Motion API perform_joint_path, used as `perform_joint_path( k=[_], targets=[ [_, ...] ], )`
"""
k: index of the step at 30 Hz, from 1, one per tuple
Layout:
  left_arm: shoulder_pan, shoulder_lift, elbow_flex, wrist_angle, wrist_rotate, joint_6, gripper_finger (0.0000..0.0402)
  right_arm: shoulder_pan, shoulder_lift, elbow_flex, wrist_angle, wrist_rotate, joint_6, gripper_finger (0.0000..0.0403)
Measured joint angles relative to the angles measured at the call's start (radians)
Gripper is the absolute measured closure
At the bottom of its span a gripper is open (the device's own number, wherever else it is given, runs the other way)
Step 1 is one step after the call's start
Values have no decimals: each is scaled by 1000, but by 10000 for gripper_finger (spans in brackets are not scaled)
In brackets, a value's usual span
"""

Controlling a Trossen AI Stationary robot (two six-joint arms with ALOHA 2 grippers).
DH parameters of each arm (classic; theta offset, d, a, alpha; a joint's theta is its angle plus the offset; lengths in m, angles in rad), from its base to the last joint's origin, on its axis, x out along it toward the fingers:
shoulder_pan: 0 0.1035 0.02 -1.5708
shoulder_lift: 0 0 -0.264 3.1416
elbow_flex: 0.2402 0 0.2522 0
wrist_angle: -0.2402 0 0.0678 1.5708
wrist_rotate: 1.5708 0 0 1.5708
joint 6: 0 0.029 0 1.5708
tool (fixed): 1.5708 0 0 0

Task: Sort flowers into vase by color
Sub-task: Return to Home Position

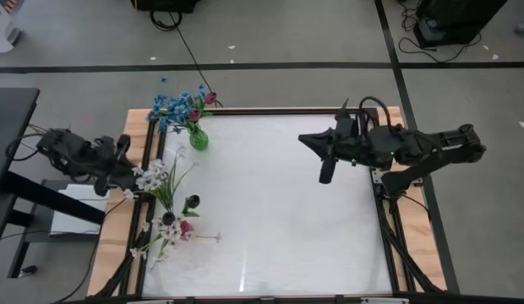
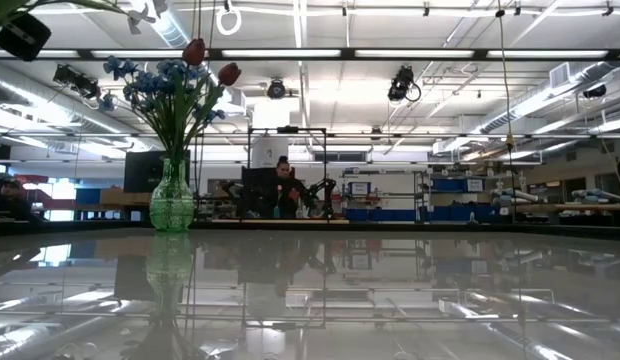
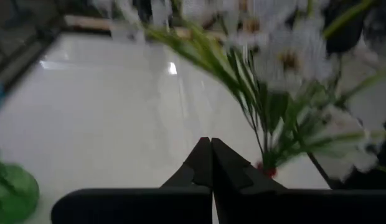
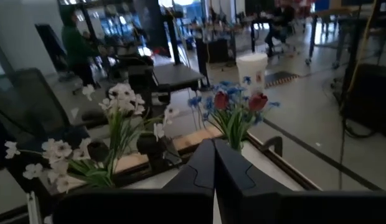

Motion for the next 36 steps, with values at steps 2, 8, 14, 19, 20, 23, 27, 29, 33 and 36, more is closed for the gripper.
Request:
perform_joint_path(
  k=[2,8,14,19,20,23,27,29,33,36],
  targets=[
    [0,-10,-18,46,-34,33,401,8,-47,-87,83,-2,-24,396],
    [0,-7,-57,39,-146,113,401,7,-202,-324,185,0,-47,396],
    [0,-9,-59,77,-208,141,401,4,-304,-510,207,-4,-21,396],
    [-1,-9,-128,222,-208,186,401,2,-365,-647,482,-4,-151,396],
    [-1,-9,-155,244,-208,192,401,-1,-377,-669,519,-4,-170,396],
    [-1,-2,-208,271,-193,210,401,-7,-419,-723,581,-14,-182,396],
    [-1,-11,-192,277,-212,195,401,-17,-459,-766,582,-47,-179,396],
    [-1,-6,-192,288,-215,183,401,-23,-478,-774,585,-64,-179,396],
    [-1,5,-185,296,-231,143,401,-25,-495,-774,587,-90,-179,396],
    [-1,13,-170,412,-298,75,401,-25,-509,-774,586,-98,-180,396]
  ],
)
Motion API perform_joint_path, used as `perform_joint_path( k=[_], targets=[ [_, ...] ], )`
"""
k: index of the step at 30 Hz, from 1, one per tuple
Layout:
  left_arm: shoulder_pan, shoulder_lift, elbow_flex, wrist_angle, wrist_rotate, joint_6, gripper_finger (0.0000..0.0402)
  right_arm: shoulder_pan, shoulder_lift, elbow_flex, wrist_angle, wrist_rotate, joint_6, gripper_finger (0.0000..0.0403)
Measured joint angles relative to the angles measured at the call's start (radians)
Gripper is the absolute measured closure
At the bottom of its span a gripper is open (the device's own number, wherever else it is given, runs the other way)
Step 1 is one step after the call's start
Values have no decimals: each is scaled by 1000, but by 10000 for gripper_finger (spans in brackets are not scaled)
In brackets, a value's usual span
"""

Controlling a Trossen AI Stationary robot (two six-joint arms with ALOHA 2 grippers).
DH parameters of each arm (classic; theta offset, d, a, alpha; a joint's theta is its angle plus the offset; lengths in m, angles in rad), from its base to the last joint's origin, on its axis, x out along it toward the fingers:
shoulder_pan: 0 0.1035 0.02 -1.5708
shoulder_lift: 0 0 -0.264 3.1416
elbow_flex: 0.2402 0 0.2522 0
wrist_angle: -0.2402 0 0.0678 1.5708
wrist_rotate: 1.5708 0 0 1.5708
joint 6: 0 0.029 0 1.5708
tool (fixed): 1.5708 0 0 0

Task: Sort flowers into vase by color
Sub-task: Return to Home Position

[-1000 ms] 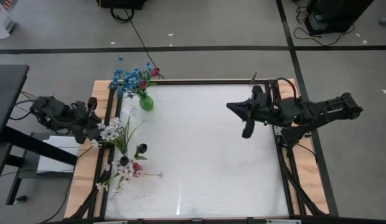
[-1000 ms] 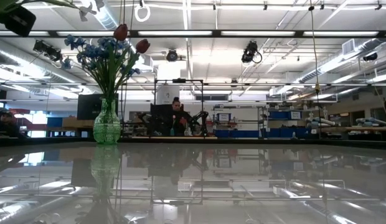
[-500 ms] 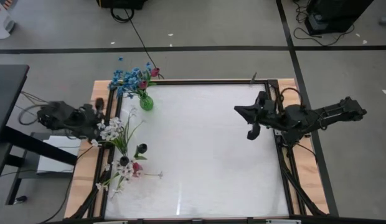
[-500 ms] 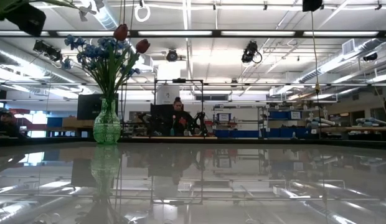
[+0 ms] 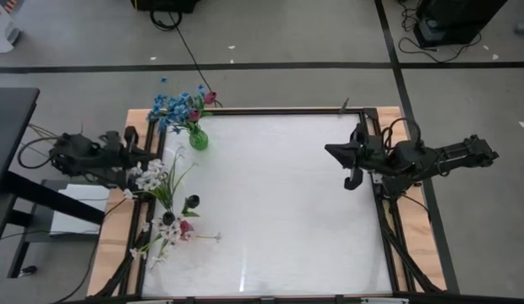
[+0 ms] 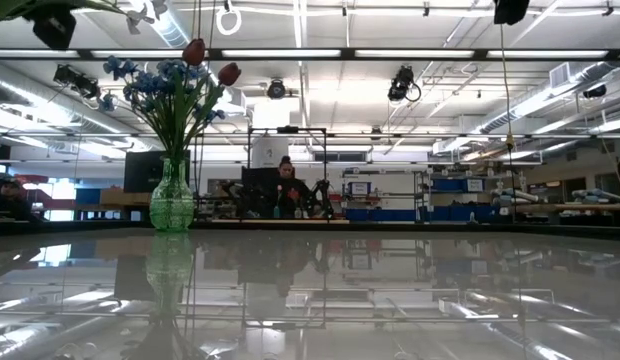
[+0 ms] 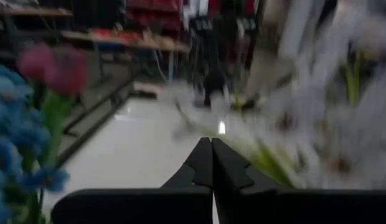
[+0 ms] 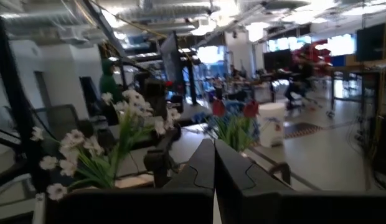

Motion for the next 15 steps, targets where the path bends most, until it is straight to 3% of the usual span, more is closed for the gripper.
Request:
perform_joint_path(
  k=[5,10,15],
  targets=[
    [0,6,-46,74,-6,12,401,-2,-14,1,-6,-20,-22,396],
    [0,18,-136,163,75,23,401,-2,-19,1,-18,-65,-24,396],
    [0,22,-172,215,39,17,401,-2,-20,0,-26,-78,-16,396]
  ],
)
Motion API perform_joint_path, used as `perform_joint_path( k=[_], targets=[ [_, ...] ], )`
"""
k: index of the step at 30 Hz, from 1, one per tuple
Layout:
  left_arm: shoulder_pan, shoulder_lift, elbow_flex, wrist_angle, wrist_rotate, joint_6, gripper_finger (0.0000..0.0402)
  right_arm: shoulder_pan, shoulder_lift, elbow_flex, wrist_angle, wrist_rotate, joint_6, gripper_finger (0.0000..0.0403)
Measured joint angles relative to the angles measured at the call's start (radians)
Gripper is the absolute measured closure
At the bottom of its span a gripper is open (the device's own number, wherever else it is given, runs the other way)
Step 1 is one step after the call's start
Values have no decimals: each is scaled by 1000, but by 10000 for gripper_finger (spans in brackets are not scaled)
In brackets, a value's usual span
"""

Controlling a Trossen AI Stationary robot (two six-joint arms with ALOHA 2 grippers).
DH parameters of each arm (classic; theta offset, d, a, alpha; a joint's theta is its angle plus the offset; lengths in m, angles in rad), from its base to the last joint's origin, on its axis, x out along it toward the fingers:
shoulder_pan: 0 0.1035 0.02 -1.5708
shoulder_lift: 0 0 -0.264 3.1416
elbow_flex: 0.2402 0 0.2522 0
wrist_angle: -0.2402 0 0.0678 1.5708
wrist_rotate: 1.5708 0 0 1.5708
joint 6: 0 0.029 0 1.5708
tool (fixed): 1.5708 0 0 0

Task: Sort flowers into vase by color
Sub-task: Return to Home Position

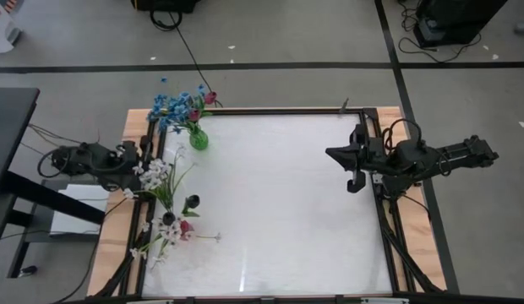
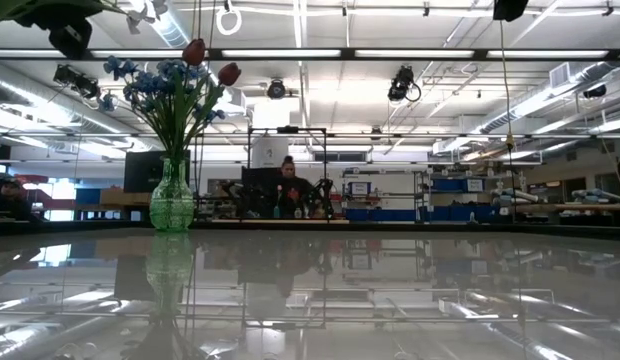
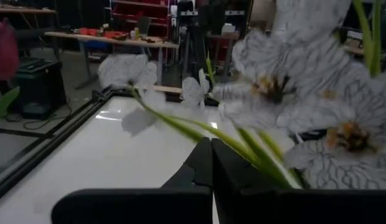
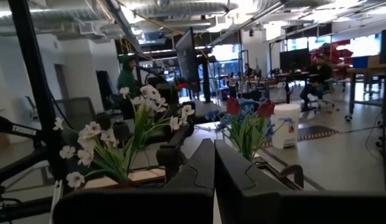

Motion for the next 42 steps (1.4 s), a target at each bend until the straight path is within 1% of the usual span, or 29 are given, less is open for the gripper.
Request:
perform_joint_path(
  k=[4,8,12,20,27,31,36,38,40,42],
  targets=[
    [0,0,-59,72,-2,-8,401,0,-6,0,-2,-20,1,396],
    [1,-1,-167,187,-3,3,401,5,-10,0,-6,-24,0,396],
    [1,-1,-247,278,-13,5,401,5,-15,0,-21,-60,8,396],
    [2,-3,-311,249,-42,70,401,5,-36,0,-60,-67,21,396],
    [1,-3,-414,342,23,38,401,5,-53,0,-69,-110,2,396],
    [1,-5,-426,356,63,45,401,5,-53,0,-121,-129,-14,396],
    [1,-17,-426,341,110,115,401,5,-46,0,-254,-170,-10,400],
    [1,-31,-426,335,110,139,401,5,-46,-2,-283,-177,-11,400],
    [1,-45,-426,335,110,154,401,5,-48,-32,-242,-164,-17,401],
    [2,-45,-425,341,108,159,401,5,-52,-92,-137,-162,-31,401]
  ],
)
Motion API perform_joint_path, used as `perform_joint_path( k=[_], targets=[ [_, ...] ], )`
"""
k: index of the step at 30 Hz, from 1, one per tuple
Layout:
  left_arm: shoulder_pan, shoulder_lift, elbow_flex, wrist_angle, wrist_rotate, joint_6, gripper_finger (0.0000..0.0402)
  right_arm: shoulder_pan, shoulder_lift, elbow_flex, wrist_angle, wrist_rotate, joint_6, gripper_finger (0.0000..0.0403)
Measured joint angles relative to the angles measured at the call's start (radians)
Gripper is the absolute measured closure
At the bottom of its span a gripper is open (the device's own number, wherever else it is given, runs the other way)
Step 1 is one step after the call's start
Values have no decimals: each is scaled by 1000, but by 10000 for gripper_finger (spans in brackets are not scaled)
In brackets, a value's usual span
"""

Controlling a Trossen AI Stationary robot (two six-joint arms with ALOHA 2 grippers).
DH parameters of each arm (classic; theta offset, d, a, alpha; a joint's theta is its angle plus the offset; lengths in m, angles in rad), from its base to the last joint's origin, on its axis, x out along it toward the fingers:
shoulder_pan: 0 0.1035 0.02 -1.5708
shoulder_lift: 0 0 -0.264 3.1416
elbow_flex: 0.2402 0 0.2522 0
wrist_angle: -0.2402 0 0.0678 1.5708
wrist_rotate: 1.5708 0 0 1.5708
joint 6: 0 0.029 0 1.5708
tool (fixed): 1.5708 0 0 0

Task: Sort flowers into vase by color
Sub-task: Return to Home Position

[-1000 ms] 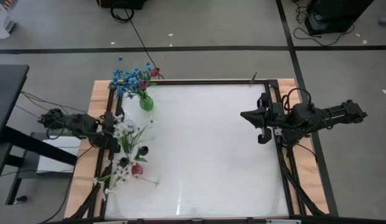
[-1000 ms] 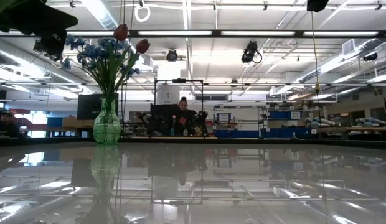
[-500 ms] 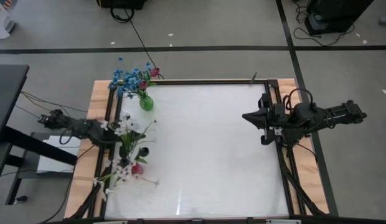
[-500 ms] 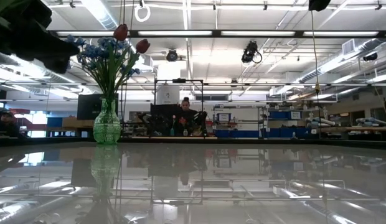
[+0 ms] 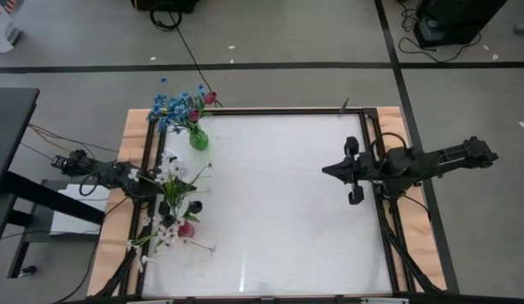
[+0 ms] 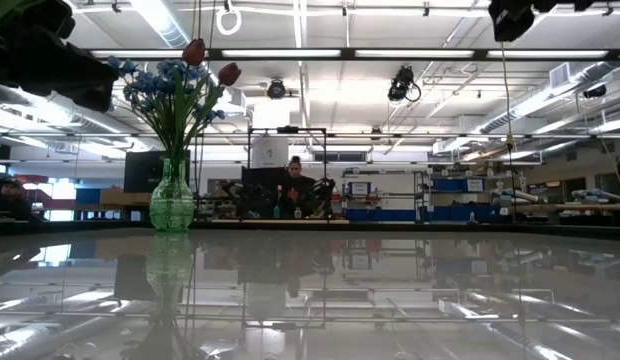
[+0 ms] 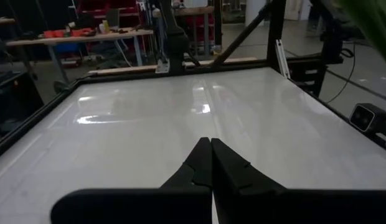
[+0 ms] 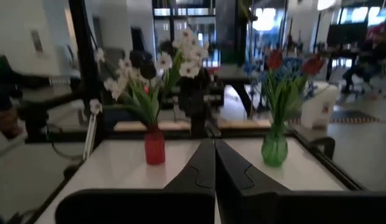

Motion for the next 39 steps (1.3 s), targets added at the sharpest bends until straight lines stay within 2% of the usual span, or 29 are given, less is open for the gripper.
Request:
perform_joint_path(
  k=[6,8,11,15,22,34,39],
  targets=[
    [0,2,0,17,5,-1,401,-13,5,-241,408,-11,20,402],
    [0,2,-5,29,5,4,401,-19,6,-312,487,-16,48,402],
    [0,2,-47,130,29,4,401,-30,5,-382,559,-28,95,402],
    [0,2,-108,179,50,-24,401,-43,2,-434,592,-45,131,402],
    [1,2,-115,230,64,31,401,-88,-1,-489,616,-113,140,402],
    [59,2,-115,231,80,70,401,-193,2,-492,643,-234,124,403],
    [68,2,-115,228,80,80,401,-263,-52,-492,649,-284,105,403]
  ],
)
